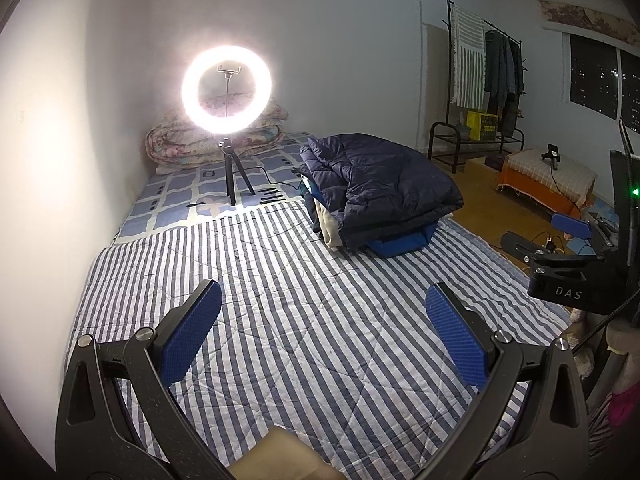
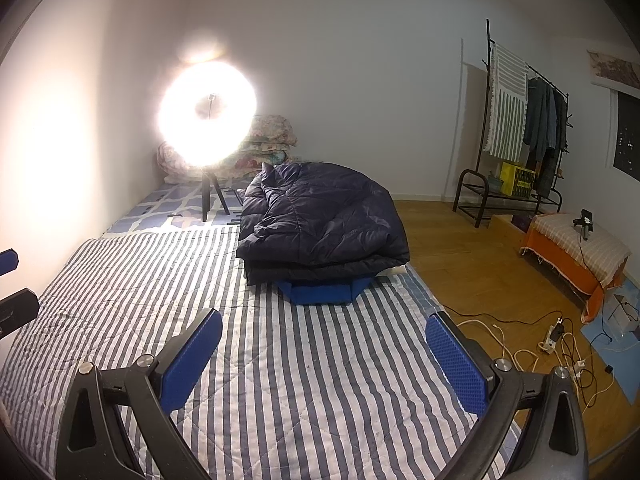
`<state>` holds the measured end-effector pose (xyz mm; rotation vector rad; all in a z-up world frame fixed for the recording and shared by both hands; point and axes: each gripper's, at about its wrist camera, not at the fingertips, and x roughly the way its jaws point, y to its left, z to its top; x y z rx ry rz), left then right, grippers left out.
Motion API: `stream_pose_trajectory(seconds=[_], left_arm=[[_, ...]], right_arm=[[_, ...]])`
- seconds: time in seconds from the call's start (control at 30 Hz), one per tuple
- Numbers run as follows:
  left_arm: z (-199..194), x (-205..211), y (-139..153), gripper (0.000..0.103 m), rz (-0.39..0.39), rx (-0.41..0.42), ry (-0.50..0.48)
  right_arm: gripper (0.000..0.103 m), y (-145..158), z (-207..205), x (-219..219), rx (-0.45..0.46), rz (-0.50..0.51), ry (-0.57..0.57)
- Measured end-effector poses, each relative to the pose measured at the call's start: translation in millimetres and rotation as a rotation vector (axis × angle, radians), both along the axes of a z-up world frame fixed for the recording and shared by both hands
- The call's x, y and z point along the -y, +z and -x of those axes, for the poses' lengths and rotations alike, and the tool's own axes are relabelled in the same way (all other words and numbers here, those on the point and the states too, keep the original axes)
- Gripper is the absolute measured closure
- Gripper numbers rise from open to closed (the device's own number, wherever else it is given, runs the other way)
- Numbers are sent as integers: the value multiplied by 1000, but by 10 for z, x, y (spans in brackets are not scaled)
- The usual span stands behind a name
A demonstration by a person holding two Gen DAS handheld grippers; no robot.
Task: Fold large clothes
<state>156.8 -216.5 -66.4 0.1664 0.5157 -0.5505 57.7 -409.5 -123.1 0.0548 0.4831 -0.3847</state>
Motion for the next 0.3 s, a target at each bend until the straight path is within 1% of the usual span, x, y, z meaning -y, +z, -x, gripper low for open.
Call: stream_pose_trajectory(seconds=[0.3], left_arm=[[28, -23, -1, 0, -7, 34, -6]], right_arm=[[0, 2, 0, 0, 0, 0, 0]])
